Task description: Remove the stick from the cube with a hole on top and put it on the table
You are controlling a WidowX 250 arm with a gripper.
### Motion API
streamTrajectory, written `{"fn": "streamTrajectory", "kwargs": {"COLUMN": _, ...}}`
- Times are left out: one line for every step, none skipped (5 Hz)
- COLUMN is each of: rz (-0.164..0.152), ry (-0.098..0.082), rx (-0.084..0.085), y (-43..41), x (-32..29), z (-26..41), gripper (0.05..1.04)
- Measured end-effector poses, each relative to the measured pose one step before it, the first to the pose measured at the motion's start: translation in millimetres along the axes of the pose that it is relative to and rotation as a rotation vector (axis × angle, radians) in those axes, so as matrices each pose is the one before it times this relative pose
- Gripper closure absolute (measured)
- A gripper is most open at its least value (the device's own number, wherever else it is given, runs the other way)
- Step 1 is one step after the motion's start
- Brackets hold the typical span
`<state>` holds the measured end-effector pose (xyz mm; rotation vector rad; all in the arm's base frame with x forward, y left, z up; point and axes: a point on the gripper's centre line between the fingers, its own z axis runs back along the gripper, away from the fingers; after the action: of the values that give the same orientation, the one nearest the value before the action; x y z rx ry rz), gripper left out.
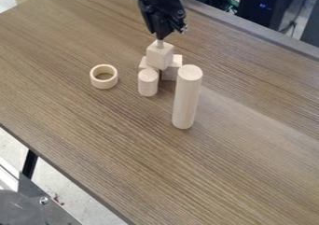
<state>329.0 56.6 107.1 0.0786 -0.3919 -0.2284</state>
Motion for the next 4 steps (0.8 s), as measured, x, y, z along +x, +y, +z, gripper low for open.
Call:
{"fn": "streamTrajectory", "kwargs": {"rz": -0.0001, "ry": 0.0082, "rx": -0.0042, "y": -0.55, "x": -1.04, "z": 0.26, "gripper": 0.987}}
{"fn": "streamTrajectory", "kwargs": {"rz": -0.0052, "ry": -0.0176, "rx": 0.0093, "y": 2.74, "x": 6.42, "z": 7.28, "gripper": 0.987}}
{"fn": "streamTrajectory", "kwargs": {"rz": 0.003, "ry": -0.0352, "rx": 0.0155, "y": 4.74, "x": 10.31, "z": 16.76, "gripper": 0.987}}
{"fn": "streamTrajectory", "kwargs": {"rz": 0.0253, "ry": -0.0098, "rx": 0.0003, "y": 6.2, "x": 2.92, "z": 8.58, "gripper": 0.987}}
